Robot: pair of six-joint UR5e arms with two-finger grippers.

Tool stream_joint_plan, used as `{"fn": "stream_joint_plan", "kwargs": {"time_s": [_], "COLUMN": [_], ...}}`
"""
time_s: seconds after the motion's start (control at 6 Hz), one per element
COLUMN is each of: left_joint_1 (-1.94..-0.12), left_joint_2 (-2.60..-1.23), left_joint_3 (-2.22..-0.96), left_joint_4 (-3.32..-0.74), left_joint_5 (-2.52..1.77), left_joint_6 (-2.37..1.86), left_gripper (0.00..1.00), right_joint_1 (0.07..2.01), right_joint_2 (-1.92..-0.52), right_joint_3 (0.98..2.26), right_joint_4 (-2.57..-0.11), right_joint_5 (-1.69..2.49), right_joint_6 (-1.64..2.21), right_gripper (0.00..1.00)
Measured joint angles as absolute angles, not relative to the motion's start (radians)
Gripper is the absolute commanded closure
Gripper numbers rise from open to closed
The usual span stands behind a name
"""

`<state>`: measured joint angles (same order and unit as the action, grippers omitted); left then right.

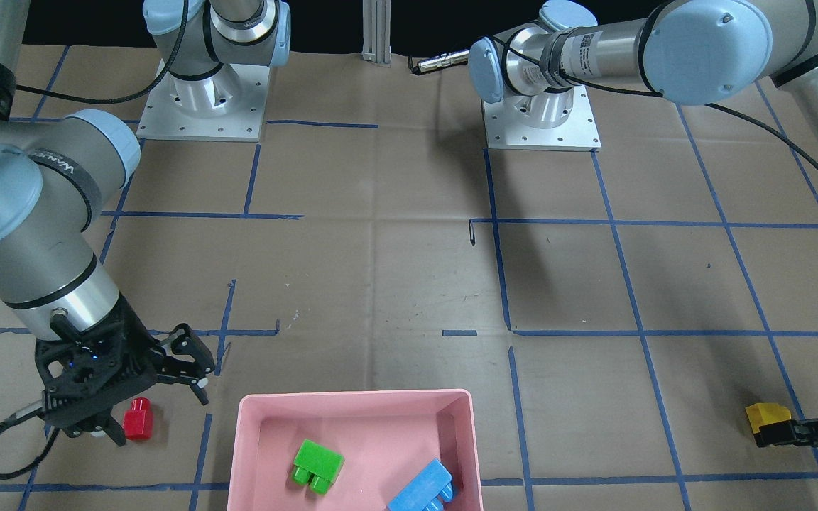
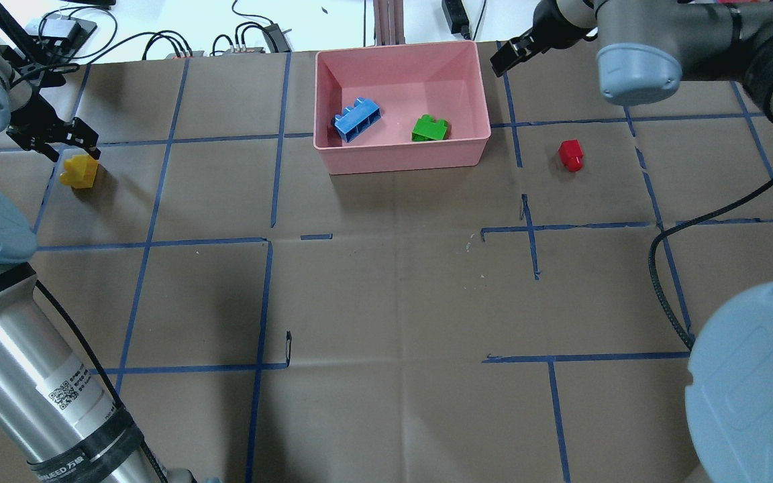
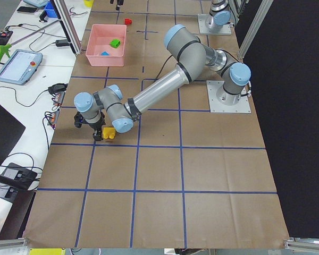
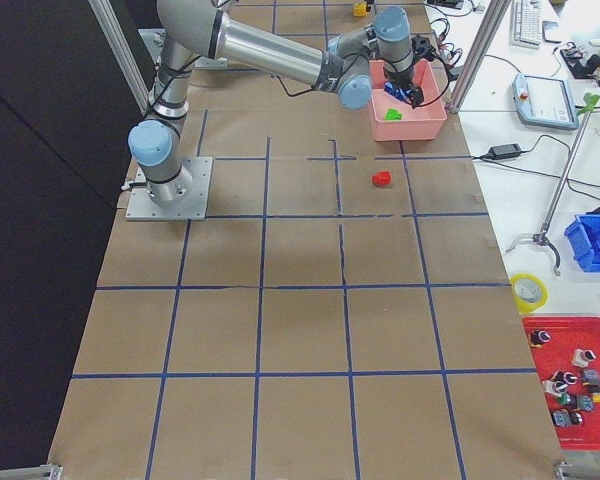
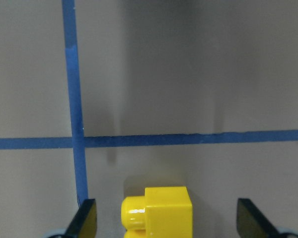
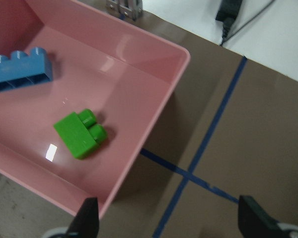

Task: Put all blocks into box

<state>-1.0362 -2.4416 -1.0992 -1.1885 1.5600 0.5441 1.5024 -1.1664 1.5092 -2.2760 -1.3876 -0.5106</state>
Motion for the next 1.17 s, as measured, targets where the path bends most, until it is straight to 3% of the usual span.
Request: {"fn": "stream_joint_plan", "kwargs": {"time_s": [0.17, 0.33, 1.17], "left_joint_1": [-1.034, -1.031, -1.016], "left_joint_2": [-2.420, -2.409, -2.398], "left_joint_3": [-1.140, -1.163, -1.192], "left_joint_4": [-1.164, -1.157, -1.155], "left_joint_5": [1.559, 1.560, 1.560], "left_joint_6": [0.544, 0.546, 0.546], "left_gripper": [0.01, 0.07, 0.72], "right_joint_1": [1.481, 1.469, 1.456], "right_joint_2": [-1.192, -1.201, -1.092], "right_joint_3": [1.551, 1.569, 1.616], "right_joint_4": [-2.250, -2.200, -2.205], "right_joint_5": [-1.493, -1.584, -1.646], "right_joint_6": [-0.458, -0.367, -0.254], "right_gripper": [0.00, 0.00, 0.01]}}
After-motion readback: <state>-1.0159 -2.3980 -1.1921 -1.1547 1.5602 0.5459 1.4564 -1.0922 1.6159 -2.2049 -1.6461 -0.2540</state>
